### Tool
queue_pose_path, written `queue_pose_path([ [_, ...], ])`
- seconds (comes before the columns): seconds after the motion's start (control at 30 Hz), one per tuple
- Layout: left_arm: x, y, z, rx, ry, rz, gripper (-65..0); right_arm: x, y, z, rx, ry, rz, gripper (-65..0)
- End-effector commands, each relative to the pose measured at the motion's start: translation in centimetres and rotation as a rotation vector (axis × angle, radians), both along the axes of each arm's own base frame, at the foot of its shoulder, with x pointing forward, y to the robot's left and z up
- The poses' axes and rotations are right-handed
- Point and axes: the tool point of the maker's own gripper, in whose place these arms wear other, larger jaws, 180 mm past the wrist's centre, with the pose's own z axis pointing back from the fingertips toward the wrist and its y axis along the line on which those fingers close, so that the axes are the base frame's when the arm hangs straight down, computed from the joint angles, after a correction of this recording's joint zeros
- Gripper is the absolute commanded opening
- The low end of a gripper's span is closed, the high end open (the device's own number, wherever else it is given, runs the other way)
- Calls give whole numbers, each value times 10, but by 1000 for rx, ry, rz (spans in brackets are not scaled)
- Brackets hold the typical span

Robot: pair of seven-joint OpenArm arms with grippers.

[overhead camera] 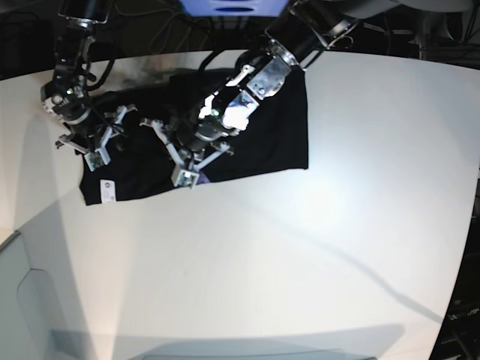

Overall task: Fold the T-shirt properly
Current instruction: 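Press and smooth the folded layer with the left gripper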

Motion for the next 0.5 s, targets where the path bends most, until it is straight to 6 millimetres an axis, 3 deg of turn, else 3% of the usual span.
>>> queue_pose_path([
  [0.0, 17, -3, 25, -49, -57, 41, -648, 4, -5, 6, -21, -17, 7, -377],
  [0.17, 39, 10, 49, -94, -100, 104, -648, 4, -5, 6, -20, -19, 7, -377],
  [0.4, 38, 13, 45, -83, -93, 108, -645, 5, -3, 6, -19, -18, 12, -377],
  [0.47, 34, 13, 41, -69, -66, 96, -619, 5, -3, 6, -19, -18, 13, -377],
])
